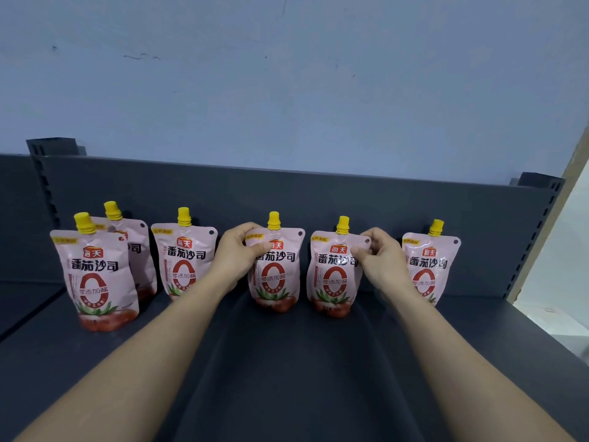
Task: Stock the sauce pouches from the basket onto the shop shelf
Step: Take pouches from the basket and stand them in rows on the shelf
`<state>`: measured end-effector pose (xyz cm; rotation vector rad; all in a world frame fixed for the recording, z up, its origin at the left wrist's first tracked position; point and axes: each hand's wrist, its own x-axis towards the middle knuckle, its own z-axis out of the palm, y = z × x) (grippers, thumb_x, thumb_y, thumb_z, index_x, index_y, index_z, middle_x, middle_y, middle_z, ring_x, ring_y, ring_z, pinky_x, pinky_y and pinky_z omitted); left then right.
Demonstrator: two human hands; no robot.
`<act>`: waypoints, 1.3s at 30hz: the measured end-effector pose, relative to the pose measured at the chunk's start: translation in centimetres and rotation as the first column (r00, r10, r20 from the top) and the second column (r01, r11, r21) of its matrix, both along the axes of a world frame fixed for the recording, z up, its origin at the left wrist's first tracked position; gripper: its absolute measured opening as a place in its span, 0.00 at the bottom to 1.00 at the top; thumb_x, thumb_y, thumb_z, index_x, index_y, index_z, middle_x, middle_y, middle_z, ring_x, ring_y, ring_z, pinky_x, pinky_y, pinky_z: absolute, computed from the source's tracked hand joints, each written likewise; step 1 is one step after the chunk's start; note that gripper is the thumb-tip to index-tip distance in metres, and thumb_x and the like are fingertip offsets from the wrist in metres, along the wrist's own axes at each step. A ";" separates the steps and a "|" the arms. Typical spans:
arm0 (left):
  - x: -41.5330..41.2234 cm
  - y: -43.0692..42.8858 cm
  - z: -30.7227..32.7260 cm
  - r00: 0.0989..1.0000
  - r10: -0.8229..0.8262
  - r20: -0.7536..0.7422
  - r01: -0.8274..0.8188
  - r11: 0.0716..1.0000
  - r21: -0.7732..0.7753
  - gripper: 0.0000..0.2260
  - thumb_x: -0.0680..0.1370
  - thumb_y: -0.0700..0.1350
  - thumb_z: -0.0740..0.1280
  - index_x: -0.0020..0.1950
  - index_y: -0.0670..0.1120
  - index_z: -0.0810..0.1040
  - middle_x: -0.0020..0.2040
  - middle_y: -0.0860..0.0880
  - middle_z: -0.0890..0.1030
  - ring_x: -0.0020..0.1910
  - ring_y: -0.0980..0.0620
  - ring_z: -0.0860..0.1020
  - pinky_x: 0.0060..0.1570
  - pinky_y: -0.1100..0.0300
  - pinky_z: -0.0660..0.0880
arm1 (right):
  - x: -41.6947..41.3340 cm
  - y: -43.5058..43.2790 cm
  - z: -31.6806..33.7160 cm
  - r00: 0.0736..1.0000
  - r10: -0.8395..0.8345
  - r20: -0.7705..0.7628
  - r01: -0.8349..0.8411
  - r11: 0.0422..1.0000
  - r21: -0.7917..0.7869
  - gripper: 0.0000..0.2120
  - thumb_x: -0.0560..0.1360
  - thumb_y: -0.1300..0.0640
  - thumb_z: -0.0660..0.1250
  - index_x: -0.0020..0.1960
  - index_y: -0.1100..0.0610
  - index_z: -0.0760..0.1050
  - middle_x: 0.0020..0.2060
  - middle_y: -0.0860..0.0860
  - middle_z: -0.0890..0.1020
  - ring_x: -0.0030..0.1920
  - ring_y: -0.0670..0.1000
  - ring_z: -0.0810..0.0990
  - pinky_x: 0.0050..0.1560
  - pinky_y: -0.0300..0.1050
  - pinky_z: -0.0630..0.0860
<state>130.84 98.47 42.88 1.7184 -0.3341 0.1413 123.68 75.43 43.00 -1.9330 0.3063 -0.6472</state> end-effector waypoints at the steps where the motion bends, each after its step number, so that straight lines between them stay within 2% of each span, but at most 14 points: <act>1: 0.0 0.0 0.0 1.000 -0.001 0.003 0.001 1.000 0.010 0.08 0.73 0.35 0.71 0.45 0.48 0.78 0.44 0.48 0.82 0.43 0.50 0.82 0.42 0.57 0.80 | 0.1 0.0 0.0 1.000 -0.003 -0.004 0.003 1.000 -0.009 0.05 0.76 0.63 0.67 0.45 0.54 0.74 0.46 0.52 0.83 0.48 0.51 0.82 0.48 0.53 0.81; 4: 0.2 0.2 0.2 1.000 -0.001 0.020 -0.001 0.997 0.076 0.08 0.74 0.37 0.71 0.48 0.48 0.78 0.46 0.49 0.82 0.45 0.50 0.82 0.41 0.57 0.79 | 0.1 0.0 -0.1 1.000 -0.005 -0.006 0.005 0.999 -0.052 0.06 0.76 0.62 0.67 0.47 0.52 0.74 0.47 0.50 0.82 0.50 0.51 0.81 0.51 0.56 0.81; 7: 0.1 0.2 0.4 0.997 0.029 0.069 -0.040 0.984 0.175 0.11 0.73 0.38 0.72 0.52 0.49 0.78 0.49 0.50 0.81 0.48 0.49 0.81 0.47 0.54 0.79 | -0.2 0.2 -0.2 1.000 -0.016 -0.001 0.015 0.993 -0.118 0.11 0.76 0.61 0.67 0.56 0.50 0.74 0.53 0.48 0.80 0.55 0.51 0.79 0.56 0.55 0.79; 9: 0.0 0.2 0.6 0.992 0.050 0.114 -0.077 0.966 0.246 0.16 0.73 0.38 0.73 0.57 0.51 0.77 0.53 0.50 0.80 0.52 0.49 0.79 0.52 0.51 0.79 | -0.5 0.4 -0.2 0.999 -0.049 -0.004 0.046 0.971 -0.234 0.18 0.75 0.60 0.68 0.64 0.51 0.71 0.58 0.49 0.77 0.59 0.51 0.76 0.60 0.51 0.77; 11: -0.1 0.2 0.6 0.981 0.057 0.183 -0.113 0.943 0.313 0.21 0.72 0.38 0.73 0.63 0.51 0.75 0.57 0.50 0.79 0.55 0.48 0.79 0.56 0.48 0.78 | -0.8 0.7 -0.1 0.996 -0.082 0.034 0.089 0.926 -0.367 0.22 0.75 0.58 0.69 0.68 0.52 0.69 0.61 0.50 0.75 0.62 0.51 0.74 0.62 0.49 0.74; 13: -0.5 0.2 0.7 0.955 0.065 0.288 -0.184 0.893 0.411 0.24 0.73 0.39 0.72 0.68 0.50 0.72 0.60 0.49 0.77 0.59 0.48 0.77 0.59 0.47 0.76 | -1.1 1.2 0.1 0.990 -0.102 0.092 0.134 0.879 -0.457 0.24 0.75 0.57 0.69 0.69 0.53 0.68 0.64 0.51 0.73 0.65 0.52 0.71 0.64 0.49 0.71; 17: -2.1 0.1 1.5 0.879 0.033 0.475 -0.349 0.724 0.595 0.28 0.76 0.41 0.69 0.74 0.47 0.63 0.67 0.47 0.71 0.67 0.47 0.69 0.65 0.49 0.70 | -1.6 2.4 0.6 0.977 -0.132 0.170 0.208 0.787 -0.582 0.28 0.75 0.56 0.68 0.72 0.54 0.65 0.70 0.52 0.68 0.71 0.54 0.65 0.68 0.51 0.65; 20: -3.4 0.4 2.1 0.858 0.019 0.513 -0.404 0.642 0.652 0.31 0.78 0.41 0.65 0.77 0.44 0.55 0.75 0.46 0.63 0.74 0.48 0.62 0.70 0.52 0.64 | -1.9 3.8 1.2 0.973 -0.084 0.216 0.206 0.738 -0.643 0.29 0.75 0.57 0.68 0.73 0.54 0.64 0.74 0.53 0.64 0.74 0.54 0.61 0.71 0.53 0.60; 24: -4.5 0.9 2.4 0.859 0.005 0.511 -0.403 0.623 0.671 0.33 0.78 0.39 0.65 0.78 0.43 0.51 0.78 0.45 0.58 0.76 0.48 0.57 0.72 0.54 0.60 | -2.0 5.5 1.8 0.971 -0.030 0.235 0.182 0.728 -0.660 0.27 0.76 0.57 0.65 0.74 0.55 0.63 0.75 0.53 0.62 0.76 0.54 0.58 0.73 0.54 0.57; 26: -5.0 1.1 2.3 0.852 -0.025 0.523 -0.412 0.583 0.700 0.32 0.78 0.38 0.64 0.78 0.42 0.51 0.78 0.45 0.57 0.77 0.49 0.55 0.73 0.55 0.58 | -2.2 6.0 2.0 0.972 -0.006 0.236 0.166 0.727 -0.666 0.27 0.77 0.56 0.65 0.74 0.55 0.63 0.76 0.53 0.62 0.76 0.54 0.57 0.73 0.54 0.56; 29: -5.6 2.0 2.4 0.827 -0.091 0.554 -0.458 0.463 0.759 0.31 0.78 0.37 0.62 0.78 0.41 0.51 0.78 0.44 0.55 0.78 0.47 0.52 0.74 0.54 0.55 | -2.3 6.8 2.2 0.981 0.042 0.190 0.110 0.685 -0.720 0.28 0.77 0.54 0.66 0.75 0.54 0.62 0.76 0.54 0.61 0.77 0.54 0.56 0.73 0.54 0.56; 35: -8.0 5.3 3.7 0.777 -0.130 0.615 -0.598 0.150 0.787 0.32 0.79 0.48 0.64 0.77 0.40 0.52 0.78 0.42 0.55 0.77 0.44 0.52 0.74 0.53 0.51 | -2.1 10.2 2.7 0.983 0.159 0.094 -0.019 0.594 -0.804 0.31 0.77 0.51 0.66 0.76 0.54 0.59 0.77 0.54 0.59 0.78 0.55 0.54 0.73 0.55 0.56; 39: -10.0 9.2 4.6 0.768 -0.049 0.638 -0.637 0.036 0.770 0.29 0.78 0.44 0.62 0.76 0.40 0.56 0.76 0.42 0.60 0.77 0.44 0.55 0.74 0.50 0.54 | -2.1 13.9 3.0 0.966 0.257 0.025 -0.119 0.528 -0.841 0.33 0.76 0.50 0.66 0.76 0.53 0.57 0.77 0.55 0.57 0.78 0.55 0.52 0.74 0.53 0.55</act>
